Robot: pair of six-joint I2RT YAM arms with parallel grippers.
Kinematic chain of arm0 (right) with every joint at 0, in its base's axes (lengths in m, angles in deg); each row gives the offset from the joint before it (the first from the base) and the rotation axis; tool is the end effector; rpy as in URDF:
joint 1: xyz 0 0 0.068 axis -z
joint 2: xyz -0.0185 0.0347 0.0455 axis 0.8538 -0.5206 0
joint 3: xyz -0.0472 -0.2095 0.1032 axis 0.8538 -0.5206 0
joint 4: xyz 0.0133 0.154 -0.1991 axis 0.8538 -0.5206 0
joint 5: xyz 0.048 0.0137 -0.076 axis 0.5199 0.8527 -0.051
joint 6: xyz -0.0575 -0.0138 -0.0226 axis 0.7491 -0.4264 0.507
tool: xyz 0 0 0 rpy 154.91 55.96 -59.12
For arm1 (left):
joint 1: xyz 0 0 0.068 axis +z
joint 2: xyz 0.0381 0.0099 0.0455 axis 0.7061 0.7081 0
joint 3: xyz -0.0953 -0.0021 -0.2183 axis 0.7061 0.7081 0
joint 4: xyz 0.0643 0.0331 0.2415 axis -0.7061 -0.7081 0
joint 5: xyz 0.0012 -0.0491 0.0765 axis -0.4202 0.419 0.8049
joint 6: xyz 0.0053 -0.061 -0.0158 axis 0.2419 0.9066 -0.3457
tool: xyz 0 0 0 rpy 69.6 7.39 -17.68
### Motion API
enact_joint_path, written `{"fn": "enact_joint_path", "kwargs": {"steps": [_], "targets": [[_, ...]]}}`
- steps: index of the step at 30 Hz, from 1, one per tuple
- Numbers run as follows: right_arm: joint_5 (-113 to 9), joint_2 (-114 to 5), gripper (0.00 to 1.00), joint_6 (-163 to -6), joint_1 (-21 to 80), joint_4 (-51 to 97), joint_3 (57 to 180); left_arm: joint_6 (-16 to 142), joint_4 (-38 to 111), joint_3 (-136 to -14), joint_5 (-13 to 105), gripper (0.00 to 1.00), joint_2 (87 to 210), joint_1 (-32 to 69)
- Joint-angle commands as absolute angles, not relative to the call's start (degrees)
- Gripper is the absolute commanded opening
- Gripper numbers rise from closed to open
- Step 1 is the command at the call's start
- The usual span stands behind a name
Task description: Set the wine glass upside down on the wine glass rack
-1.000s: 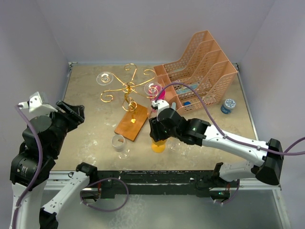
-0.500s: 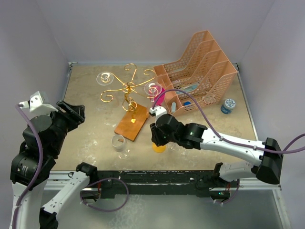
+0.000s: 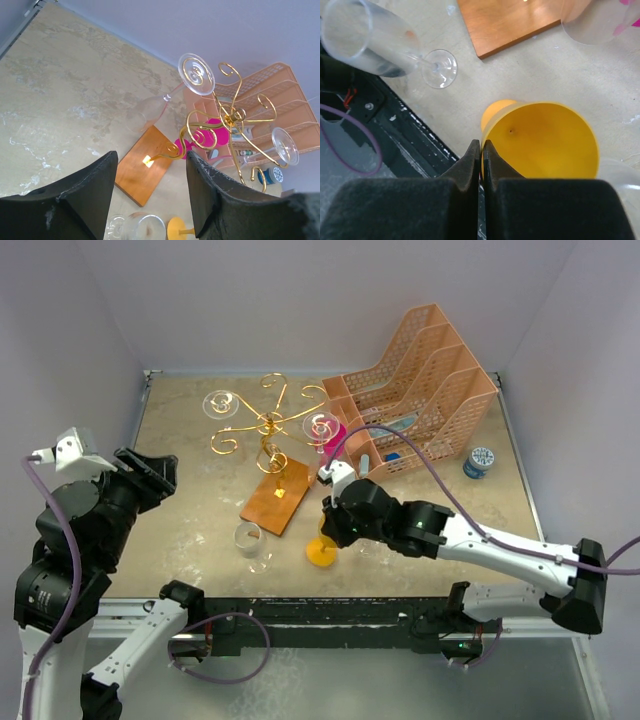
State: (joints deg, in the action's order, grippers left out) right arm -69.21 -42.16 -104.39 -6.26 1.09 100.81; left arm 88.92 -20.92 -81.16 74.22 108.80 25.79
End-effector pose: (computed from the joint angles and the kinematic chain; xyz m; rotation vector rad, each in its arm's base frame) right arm 0.1273 0.2524 0.2744 -0.6286 2.1468 0.7363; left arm 0.0841 -0.0116 0.4248 -0.5331 1.7070 -0.4083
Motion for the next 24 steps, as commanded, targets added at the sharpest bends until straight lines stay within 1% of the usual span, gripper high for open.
{"fn": "enact_joint_path", "kwargs": {"steps": [1, 5, 8, 15, 20, 24], "targets": [[-68.03, -35.78, 0.00, -102.99, -6.49, 1.56, 103.28, 86.40, -17.35, -83.14, 71.30, 0.55, 108.87, 26.10], [-68.63, -30.82, 0.00, -102.74, -6.45, 1.63, 103.86, 85.93, -15.28, -83.80, 68.04, 0.54, 108.48, 26.04], [-66.69, -26.48, 0.00, -101.70, -6.42, 3.85, 104.17, 85.75, -13.43, -84.21, 64.66, 0.55, 108.11, 26.03], [-61.42, -17.77, 0.00, -99.85, -6.47, 15.66, 104.67, 88.08, -8.71, -85.45, 58.11, 0.55, 107.23, 26.07], [-58.88, -17.26, 0.00, -98.27, -6.42, 27.48, 106.64, 88.30, -4.01, -85.97, 53.82, 0.57, 106.58, 26.03], [-59.93, -21.01, 0.00, -97.02, -6.42, 35.88, 110.25, 90.70, -0.30, -86.79, 52.21, 0.57, 106.90, 26.05]]}}
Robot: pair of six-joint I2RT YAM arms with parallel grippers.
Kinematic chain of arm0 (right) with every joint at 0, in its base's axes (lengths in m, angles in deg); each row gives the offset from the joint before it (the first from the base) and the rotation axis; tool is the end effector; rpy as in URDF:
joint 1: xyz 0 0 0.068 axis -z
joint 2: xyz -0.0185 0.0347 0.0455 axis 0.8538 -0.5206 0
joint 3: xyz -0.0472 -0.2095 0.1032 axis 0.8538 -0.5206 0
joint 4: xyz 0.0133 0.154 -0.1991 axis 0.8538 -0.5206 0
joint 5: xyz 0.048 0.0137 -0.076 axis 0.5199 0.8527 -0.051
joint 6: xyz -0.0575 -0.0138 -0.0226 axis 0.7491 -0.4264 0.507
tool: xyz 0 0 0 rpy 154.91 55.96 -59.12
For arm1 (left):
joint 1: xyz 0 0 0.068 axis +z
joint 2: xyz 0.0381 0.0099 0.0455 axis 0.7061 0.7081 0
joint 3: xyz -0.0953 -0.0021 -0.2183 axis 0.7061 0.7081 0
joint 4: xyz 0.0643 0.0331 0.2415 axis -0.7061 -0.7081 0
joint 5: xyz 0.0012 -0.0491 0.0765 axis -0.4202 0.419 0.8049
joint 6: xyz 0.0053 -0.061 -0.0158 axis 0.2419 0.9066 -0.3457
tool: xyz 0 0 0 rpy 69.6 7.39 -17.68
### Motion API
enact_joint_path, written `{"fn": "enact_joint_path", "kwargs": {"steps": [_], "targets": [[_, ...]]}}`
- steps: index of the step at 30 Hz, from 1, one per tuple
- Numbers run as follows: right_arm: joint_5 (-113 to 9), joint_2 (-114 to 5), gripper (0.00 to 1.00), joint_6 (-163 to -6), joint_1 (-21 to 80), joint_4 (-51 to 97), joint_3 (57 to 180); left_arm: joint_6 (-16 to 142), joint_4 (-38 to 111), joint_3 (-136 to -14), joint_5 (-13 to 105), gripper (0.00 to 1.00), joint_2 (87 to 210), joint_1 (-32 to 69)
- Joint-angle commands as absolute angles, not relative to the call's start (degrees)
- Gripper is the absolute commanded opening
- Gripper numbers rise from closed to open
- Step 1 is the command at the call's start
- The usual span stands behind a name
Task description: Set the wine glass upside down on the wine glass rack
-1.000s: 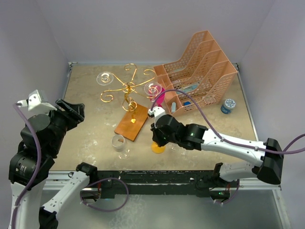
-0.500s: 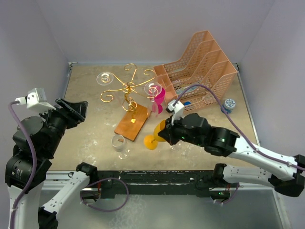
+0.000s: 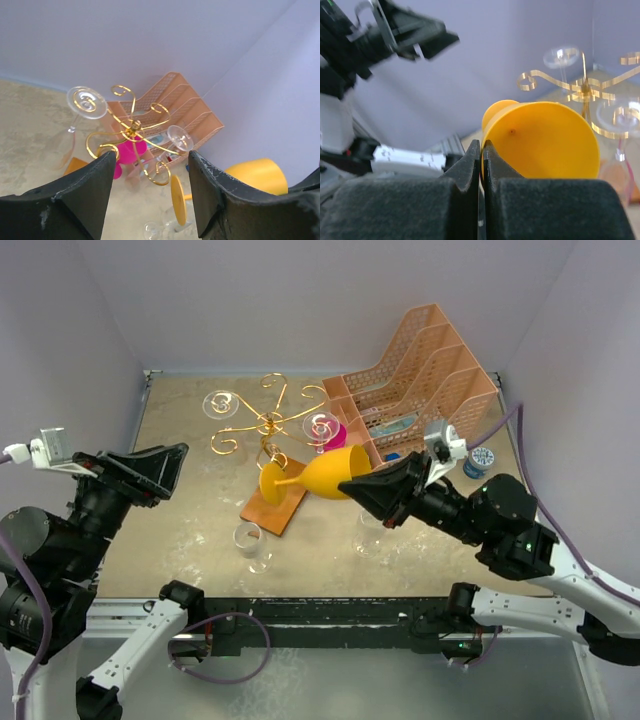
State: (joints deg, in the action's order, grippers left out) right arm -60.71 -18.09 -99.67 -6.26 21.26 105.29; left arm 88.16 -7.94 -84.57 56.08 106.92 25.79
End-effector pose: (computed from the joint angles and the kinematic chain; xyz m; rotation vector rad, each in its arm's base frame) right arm 0.0783 0.1648 0.4361 -0.4953 1.3239 1.2712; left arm 0.0614 -0.0197 0.4681 -0.2592 1.4895 -0.7711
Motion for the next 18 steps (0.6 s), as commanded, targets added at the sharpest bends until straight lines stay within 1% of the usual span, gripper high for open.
{"fn": "enact_joint_path", "kwargs": {"steps": [1, 4, 7, 13, 18], "targets": [[-60.97, -22.37, 0.00, -96.79, -6.48, 37.90, 111.26, 91.65, 0.71, -86.85, 52.10, 0.57, 107.01, 26.04], [-64.59, -26.75, 0.00, -96.03, -6.47, 45.13, 113.97, 95.72, 4.35, -86.53, 53.14, 0.58, 107.27, 26.04], [-67.53, -31.76, 0.00, -96.04, -6.46, 54.13, 116.78, 99.83, 6.74, -86.65, 56.76, 0.58, 107.78, 26.04], [-69.18, -43.04, 0.00, -97.43, -6.45, 65.34, 123.11, 108.28, 12.91, -86.28, 59.68, 0.58, 109.10, 26.07], [-68.56, -51.36, 0.00, -100.18, -6.45, 72.56, 128.77, 113.42, 11.91, -86.22, 67.28, 0.58, 109.46, 26.06]]}}
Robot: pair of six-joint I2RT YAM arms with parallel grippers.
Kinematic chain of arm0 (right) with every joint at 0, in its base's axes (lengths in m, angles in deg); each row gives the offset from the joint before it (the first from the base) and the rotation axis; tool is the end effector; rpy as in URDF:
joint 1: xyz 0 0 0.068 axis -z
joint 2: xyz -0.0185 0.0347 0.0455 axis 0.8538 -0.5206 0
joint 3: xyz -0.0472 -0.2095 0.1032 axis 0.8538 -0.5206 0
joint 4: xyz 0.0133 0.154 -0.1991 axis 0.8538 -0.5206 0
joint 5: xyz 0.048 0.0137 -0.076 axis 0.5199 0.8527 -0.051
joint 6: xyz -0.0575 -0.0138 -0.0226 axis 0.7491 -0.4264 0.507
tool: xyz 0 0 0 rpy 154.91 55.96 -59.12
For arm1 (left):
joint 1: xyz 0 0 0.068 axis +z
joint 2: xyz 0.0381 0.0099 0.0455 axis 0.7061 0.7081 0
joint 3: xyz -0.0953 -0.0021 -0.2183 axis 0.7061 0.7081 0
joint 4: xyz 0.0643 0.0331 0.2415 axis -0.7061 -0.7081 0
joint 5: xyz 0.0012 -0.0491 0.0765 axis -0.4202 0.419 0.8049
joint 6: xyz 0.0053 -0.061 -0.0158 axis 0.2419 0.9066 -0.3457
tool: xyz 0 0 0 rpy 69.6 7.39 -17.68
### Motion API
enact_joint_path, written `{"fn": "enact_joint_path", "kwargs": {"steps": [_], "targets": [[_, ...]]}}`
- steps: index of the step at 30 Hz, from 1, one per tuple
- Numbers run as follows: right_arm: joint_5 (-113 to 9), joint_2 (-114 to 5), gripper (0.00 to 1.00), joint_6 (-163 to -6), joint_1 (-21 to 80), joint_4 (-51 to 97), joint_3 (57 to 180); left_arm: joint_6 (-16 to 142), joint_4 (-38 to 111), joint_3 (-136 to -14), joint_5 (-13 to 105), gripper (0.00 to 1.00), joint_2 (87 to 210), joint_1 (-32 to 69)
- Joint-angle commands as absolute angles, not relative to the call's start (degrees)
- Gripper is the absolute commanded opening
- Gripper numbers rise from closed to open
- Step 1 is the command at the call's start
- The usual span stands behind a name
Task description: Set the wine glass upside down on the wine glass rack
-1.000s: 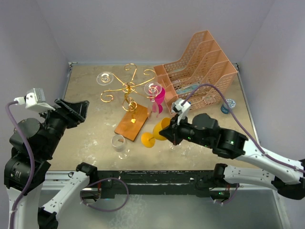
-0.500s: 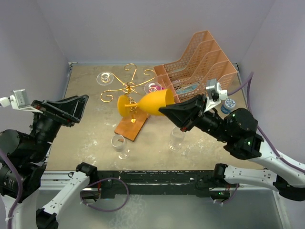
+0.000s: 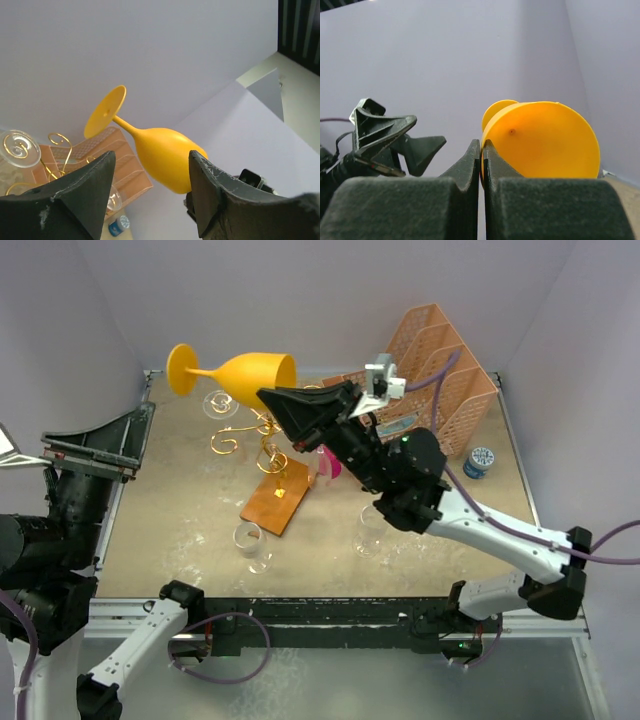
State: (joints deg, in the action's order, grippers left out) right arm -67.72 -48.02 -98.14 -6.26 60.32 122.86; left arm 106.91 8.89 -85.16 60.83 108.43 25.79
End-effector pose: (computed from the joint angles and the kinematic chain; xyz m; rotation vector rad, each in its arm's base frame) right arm 0.1249 0.2501 0.4974 -0.2035 0.8923 1.3389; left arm 0.0612 -0.0153 0.5041 -0.4936 1.1583 -1.0747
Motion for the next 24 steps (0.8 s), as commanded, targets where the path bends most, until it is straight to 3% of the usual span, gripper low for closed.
{"fn": "enact_joint_path", "kwargs": {"steps": [1, 9, 20, 24], "targets": [[-68.28, -52.92, 0.00, -100.71, -6.43, 73.15, 130.58, 115.54, 11.08, -86.10, 69.45, 0.58, 109.48, 26.08], [-63.74, -60.73, 0.00, -104.30, -6.46, 75.10, 137.95, 121.85, 12.74, -84.94, 73.81, 0.58, 110.46, 26.07], [-54.62, -61.43, 0.00, -112.52, -6.42, 76.41, 135.26, 126.05, 23.80, -81.84, 73.78, 0.59, 114.72, 26.03], [-52.91, -60.99, 0.00, -114.47, -6.47, 76.22, 134.23, 128.36, 26.71, -80.69, 76.97, 0.50, 115.10, 26.07]]}}
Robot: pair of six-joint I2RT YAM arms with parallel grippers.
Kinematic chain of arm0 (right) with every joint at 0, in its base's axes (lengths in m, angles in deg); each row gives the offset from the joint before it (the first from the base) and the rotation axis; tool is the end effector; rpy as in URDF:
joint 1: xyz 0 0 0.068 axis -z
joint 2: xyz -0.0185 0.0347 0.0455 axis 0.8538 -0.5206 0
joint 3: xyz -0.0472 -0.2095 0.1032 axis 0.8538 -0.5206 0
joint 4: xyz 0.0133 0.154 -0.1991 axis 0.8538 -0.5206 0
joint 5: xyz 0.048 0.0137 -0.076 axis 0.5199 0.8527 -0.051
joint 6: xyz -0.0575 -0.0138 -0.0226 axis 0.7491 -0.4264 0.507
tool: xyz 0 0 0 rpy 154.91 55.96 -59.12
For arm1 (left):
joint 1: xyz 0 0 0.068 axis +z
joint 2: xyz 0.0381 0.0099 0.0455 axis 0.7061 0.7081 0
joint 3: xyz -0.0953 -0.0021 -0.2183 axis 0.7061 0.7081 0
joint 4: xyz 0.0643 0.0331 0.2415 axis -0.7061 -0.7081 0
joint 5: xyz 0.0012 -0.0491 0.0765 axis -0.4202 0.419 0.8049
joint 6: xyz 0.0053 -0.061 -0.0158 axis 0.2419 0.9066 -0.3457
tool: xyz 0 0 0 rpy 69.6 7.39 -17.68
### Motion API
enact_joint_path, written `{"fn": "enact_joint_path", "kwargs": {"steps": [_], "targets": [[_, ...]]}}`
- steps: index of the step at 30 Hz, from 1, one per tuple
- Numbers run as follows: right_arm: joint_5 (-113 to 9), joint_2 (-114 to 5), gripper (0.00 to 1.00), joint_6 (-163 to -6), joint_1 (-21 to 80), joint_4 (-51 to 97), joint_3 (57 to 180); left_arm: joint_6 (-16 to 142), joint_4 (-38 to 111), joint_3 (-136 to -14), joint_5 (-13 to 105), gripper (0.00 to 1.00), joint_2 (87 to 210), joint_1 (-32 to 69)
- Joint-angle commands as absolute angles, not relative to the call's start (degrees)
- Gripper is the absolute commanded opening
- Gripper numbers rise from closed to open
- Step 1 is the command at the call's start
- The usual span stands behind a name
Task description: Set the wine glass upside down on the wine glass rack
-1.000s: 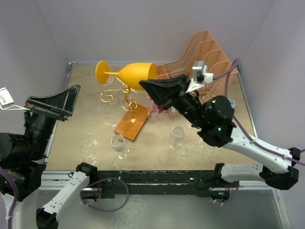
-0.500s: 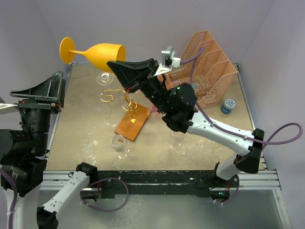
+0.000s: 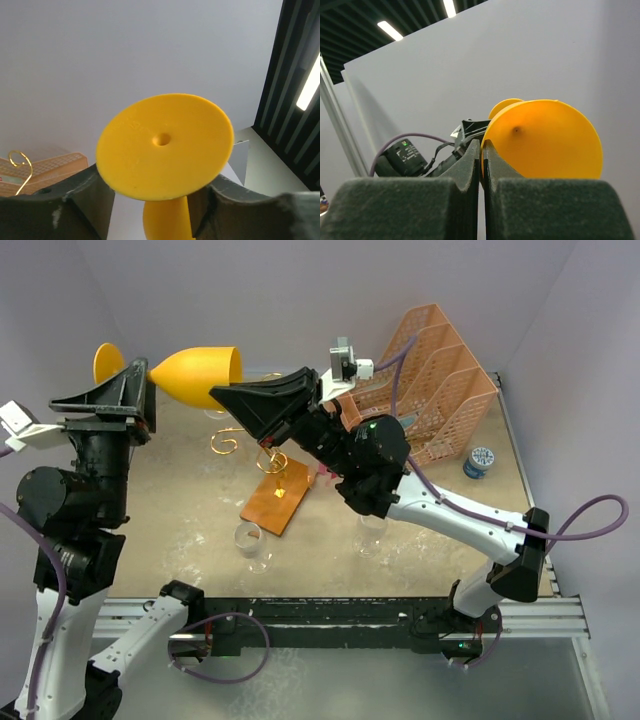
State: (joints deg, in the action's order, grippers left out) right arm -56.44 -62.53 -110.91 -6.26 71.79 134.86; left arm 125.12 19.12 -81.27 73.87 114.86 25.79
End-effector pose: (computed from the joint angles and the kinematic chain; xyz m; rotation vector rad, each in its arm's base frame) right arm 0.1361 0.2965 0.5086 -0.2632 0.7226 1.6615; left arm 0.1119 -0.0216 0.4988 -0.8664 0.9733 -1.2077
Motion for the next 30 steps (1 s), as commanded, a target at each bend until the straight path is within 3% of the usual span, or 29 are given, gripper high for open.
{"fn": "enact_joint_path", "kwargs": {"steps": [1, 8, 9, 12, 17, 20, 24, 30], "targets": [[-52.70, -60.73, 0.00, -115.02, -6.46, 76.29, 133.83, 128.79, 27.11, -80.51, 77.97, 0.45, 115.12, 26.10], [-52.97, -59.22, 0.00, -118.88, -6.45, 73.55, 130.76, 129.01, 32.07, -78.52, 80.01, 0.02, 115.10, 26.03], [-52.91, -59.03, 0.00, -119.18, -6.43, 73.12, 130.30, 128.48, 32.63, -78.31, 79.72, 0.00, 115.19, 26.10], [-53.31, -58.10, 0.02, -120.15, -6.43, 71.22, 129.56, 126.82, 33.42, -77.91, 79.50, 0.00, 115.23, 26.07], [-56.45, -54.41, 0.45, -120.63, -6.46, 65.47, 127.25, 121.21, 33.20, -78.83, 78.87, 0.00, 115.04, 26.03], [-59.96, -51.56, 0.61, -120.17, -6.43, 59.52, 125.56, 115.74, 30.58, -81.33, 78.02, 0.00, 115.31, 26.03], [-64.72, -47.29, 0.69, -119.77, -6.50, 49.46, 123.23, 107.61, 22.92, -85.70, 76.76, 0.00, 115.28, 26.04], [-66.24, -42.50, 0.69, -118.29, -6.41, 40.50, 121.02, 94.72, 11.28, -89.23, 74.62, 0.00, 113.33, 26.06]]}}
